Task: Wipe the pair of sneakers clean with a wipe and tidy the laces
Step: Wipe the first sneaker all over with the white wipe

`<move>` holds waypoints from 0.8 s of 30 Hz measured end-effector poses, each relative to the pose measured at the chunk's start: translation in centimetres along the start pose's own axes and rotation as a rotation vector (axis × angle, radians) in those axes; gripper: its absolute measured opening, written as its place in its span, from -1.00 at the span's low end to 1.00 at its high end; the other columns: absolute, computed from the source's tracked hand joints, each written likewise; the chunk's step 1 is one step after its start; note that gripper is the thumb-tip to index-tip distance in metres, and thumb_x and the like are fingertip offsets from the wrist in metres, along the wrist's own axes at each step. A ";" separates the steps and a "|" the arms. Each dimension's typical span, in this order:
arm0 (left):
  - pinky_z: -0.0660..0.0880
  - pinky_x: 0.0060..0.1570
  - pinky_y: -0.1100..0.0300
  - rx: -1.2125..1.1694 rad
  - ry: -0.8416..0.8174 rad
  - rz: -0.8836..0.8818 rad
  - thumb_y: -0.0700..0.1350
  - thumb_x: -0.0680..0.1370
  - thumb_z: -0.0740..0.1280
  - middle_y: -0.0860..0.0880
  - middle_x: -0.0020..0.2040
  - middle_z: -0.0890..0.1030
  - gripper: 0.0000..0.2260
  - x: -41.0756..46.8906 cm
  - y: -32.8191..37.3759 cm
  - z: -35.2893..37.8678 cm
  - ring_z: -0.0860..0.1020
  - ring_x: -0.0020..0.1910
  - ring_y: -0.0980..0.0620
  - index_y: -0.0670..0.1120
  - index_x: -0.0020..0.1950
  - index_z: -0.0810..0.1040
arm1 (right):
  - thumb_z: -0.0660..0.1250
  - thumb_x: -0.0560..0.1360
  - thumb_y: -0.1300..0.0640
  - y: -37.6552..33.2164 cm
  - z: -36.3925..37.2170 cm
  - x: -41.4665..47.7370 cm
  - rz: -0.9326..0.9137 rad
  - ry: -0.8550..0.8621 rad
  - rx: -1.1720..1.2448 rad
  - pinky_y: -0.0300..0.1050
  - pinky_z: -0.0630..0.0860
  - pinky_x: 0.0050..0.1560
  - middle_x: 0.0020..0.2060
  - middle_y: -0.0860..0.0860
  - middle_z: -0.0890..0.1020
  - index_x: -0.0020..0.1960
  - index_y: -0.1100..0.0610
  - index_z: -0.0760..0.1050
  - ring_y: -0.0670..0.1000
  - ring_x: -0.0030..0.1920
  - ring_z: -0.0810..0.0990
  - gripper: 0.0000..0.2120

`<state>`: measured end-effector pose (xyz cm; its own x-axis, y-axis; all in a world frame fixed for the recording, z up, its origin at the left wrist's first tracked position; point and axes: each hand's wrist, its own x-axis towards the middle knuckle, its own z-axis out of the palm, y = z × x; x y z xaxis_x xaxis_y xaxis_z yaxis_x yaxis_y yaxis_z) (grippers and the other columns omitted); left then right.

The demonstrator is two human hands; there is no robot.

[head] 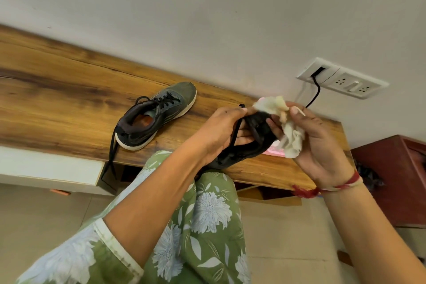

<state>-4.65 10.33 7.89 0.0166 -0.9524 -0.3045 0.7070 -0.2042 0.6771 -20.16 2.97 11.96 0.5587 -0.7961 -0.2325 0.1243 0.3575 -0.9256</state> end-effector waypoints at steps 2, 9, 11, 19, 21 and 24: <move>0.62 -0.13 0.19 -0.012 -0.014 -0.010 -0.19 0.66 0.06 -0.17 -0.09 0.66 -0.73 -0.1 0.0 0.0 0.67 -0.16 0.01 -0.26 0.22 0.48 | 0.31 0.42 0.18 -0.1 0.6 -0.2 0.101 0.109 0.060 -0.16 0.61 -0.10 -0.07 0.12 0.63 0.12 0.26 0.53 -0.02 -0.14 0.64 -0.70; 0.62 -0.15 0.19 -0.003 -0.005 -0.009 -0.19 0.66 0.07 -0.18 -0.09 0.66 -0.75 -0.4 0.0 -0.2 0.67 -0.16 0.00 -0.24 0.16 0.50 | 0.32 0.39 0.17 -1.1 1.5 -0.3 0.021 0.177 -0.071 -0.13 0.62 -0.08 -0.11 0.11 0.68 0.09 0.28 0.53 0.02 -0.10 0.66 -0.69; 0.61 -0.13 0.19 0.011 -0.001 -0.008 -0.19 0.65 0.08 -0.18 -0.04 0.64 -0.75 -0.5 0.1 -0.1 0.66 -0.16 0.01 -0.20 0.19 0.51 | 0.35 0.44 0.19 -1.3 1.5 -0.1 -0.210 0.241 -0.307 -0.10 0.59 -0.01 -0.07 0.12 0.67 0.07 0.26 0.56 0.06 -0.02 0.65 -0.76; 0.62 -0.17 0.19 0.016 0.016 0.011 -0.17 0.66 0.04 -0.13 -0.21 0.65 -0.72 0.0 0.1 0.0 0.65 -0.25 0.03 -0.21 0.02 0.53 | 0.17 0.52 0.18 1.8 0.6 0.5 -0.731 -0.169 -1.485 -0.23 0.45 0.13 0.03 0.01 0.63 0.12 0.17 0.57 -0.07 0.10 0.54 -0.73; 0.62 -0.18 0.18 0.055 0.033 0.013 -0.17 0.66 0.04 -0.09 -0.28 0.65 -0.71 0.3 0.4 0.0 0.64 -0.30 0.05 -0.22 0.01 0.53 | 0.19 0.52 0.18 1.9 0.1 0.6 -0.761 -0.189 -1.387 -0.10 0.48 0.18 0.03 0.00 0.62 0.10 0.20 0.58 -0.05 0.15 0.54 -0.75; 0.62 -0.16 0.13 0.083 0.057 0.004 -0.16 0.66 0.05 -0.13 -0.22 0.64 -0.71 0.7 0.7 0.1 0.63 -0.28 0.03 -0.22 0.03 0.54 | 0.23 0.52 0.20 1.7 -0.3 0.8 -0.774 -0.262 -1.333 0.02 0.48 0.21 0.00 0.03 0.64 0.05 0.23 0.61 0.00 0.15 0.56 -0.78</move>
<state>-4.18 9.55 8.21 0.0613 -0.9394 -0.3374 0.6461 -0.2204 0.7308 -19.76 2.79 10.06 0.8444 -0.4200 0.3325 -0.2711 -0.8704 -0.4109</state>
